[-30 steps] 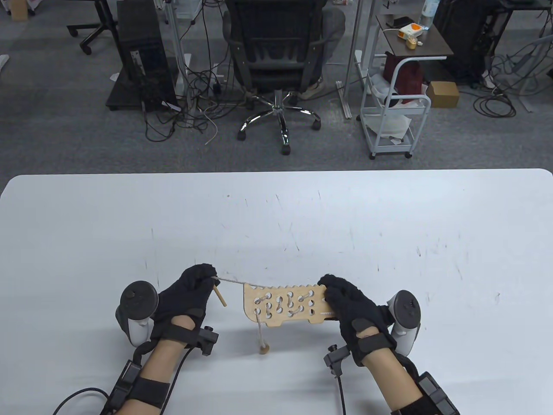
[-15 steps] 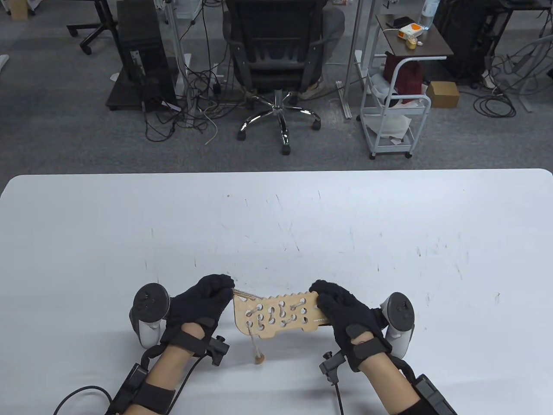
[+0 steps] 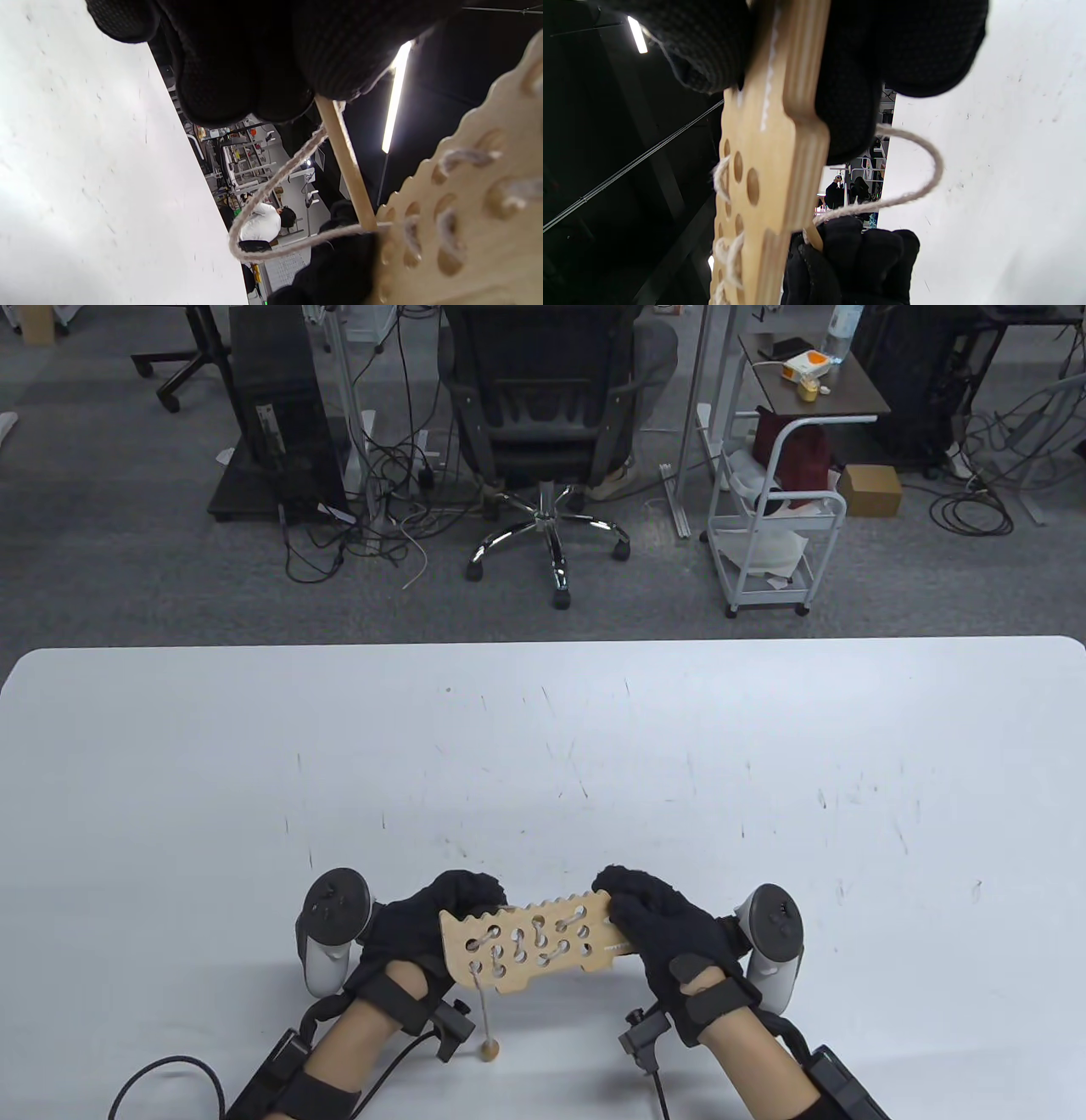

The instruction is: Thread rope through all holes on crocodile lacing toy

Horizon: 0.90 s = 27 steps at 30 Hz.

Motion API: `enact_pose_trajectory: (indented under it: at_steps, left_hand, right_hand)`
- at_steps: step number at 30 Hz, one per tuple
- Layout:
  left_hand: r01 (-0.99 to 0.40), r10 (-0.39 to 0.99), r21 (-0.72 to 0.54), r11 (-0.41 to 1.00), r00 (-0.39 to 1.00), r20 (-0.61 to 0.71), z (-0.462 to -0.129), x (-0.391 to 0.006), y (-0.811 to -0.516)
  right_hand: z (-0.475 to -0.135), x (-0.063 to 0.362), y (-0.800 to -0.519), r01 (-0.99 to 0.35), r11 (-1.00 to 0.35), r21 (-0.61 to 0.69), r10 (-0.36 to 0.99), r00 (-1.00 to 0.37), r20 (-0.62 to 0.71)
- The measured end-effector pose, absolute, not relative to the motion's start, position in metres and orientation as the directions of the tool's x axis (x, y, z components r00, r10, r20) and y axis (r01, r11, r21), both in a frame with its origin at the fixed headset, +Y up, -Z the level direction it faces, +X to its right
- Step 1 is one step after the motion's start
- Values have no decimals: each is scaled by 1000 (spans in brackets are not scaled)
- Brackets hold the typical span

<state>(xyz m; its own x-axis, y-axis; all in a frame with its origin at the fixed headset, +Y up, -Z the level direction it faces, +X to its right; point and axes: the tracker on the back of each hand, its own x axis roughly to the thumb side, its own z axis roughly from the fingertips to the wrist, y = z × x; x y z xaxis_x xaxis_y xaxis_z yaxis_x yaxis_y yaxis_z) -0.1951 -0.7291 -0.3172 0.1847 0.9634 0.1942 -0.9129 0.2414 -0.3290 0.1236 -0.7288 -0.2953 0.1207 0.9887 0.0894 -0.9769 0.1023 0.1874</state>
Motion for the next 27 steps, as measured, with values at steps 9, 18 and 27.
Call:
enact_pose_trajectory:
  at_steps: [9, 18, 27]
  left_hand:
    - [-883, 990, -451, 128, 87, 111, -312, -182, -734]
    - [-888, 995, -449, 96, 83, 48, -309, -179, -740]
    - [-848, 993, -518, 111, 70, 99, -304, -170, -734]
  right_hand:
    - [-292, 119, -727, -970, 121, 210, 984, 145, 99]
    - [-292, 116, -729, -963, 149, 224, 980, 174, 96]
    - [-295, 115, -732, -963, 136, 231, 980, 165, 111]
